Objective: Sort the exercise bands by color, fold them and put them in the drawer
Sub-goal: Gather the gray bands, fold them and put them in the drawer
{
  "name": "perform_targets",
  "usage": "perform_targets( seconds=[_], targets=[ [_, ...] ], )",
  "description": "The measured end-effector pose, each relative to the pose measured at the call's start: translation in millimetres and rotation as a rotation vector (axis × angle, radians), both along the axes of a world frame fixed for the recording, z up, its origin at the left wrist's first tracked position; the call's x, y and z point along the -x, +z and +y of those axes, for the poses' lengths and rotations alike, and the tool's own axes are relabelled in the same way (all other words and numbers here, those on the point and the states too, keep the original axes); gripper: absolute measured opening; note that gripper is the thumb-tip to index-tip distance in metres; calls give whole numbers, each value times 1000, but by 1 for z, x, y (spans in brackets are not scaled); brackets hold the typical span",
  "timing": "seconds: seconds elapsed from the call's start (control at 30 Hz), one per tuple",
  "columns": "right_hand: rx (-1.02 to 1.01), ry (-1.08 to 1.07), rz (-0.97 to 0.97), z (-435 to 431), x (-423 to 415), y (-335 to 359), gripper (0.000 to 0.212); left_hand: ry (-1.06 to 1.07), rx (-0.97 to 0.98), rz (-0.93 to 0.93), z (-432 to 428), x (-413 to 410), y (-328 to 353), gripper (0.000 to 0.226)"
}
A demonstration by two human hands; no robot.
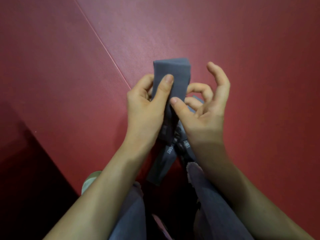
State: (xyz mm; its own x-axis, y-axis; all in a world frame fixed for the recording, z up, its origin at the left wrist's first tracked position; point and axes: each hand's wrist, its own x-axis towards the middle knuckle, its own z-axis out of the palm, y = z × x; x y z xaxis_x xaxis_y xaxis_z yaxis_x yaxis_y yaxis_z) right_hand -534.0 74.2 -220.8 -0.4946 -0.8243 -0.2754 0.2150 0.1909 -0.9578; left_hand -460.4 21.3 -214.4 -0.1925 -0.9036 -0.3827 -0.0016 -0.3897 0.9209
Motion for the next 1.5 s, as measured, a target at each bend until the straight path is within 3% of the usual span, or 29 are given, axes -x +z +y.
perform_targets(
  seconds=[0.13, 0.27, 0.37, 0.43, 0.53, 0.63, 0.7, 0.83, 0.93, 1.0, 1.17, 1.3, 1.5],
  targets=[
    [-162, 92, -42, 0, 1, -15, 53, 38, 95, -62, -13, -7, -2, 21],
    [-269, 268, 302, -3, -2, -29, 37, -4, 101, -85, -14, -9, -6, 17],
    [-289, 347, 396, -7, 2, -35, 38, -32, 102, -74, -15, -8, -2, 21],
    [-267, 482, 347, -6, 3, -42, 44, -14, 110, -48, -18, -9, 0, 23],
    [-343, 591, 171, -1, -2, -50, 34, -16, 118, -51, -21, -10, 2, 21],
    [-426, 743, 324, 6, -7, -60, 42, -12, 112, -64, -19, -12, 0, 21],
    [-422, 799, 258, 11, -10, -61, 47, -7, 100, -59, -17, -14, 0, 23],
    [-403, 676, -161, 17, -20, -58, 5, -2, 79, -77, -18, -15, -5, 30],
    [-383, 637, -181, 21, -16, -70, 37, -22, 85, -112, -18, -15, -14, 30],
    [-401, 625, -68, 23, -2, -78, 50, -21, 56, -151, -16, -16, -26, 32],
    [-527, 102, 461, 26, 46, -88, 47, 7, -64, -214, -2, -19, -54, 33],
    [-807, 230, 662, 25, 69, -107, 53, -10, -82, -224, 5, -19, -59, 33],
    [-906, 300, 695, 6, 76, -115, 7, 28, -105, -241, 1, -23, -60, 34]
  ],
)
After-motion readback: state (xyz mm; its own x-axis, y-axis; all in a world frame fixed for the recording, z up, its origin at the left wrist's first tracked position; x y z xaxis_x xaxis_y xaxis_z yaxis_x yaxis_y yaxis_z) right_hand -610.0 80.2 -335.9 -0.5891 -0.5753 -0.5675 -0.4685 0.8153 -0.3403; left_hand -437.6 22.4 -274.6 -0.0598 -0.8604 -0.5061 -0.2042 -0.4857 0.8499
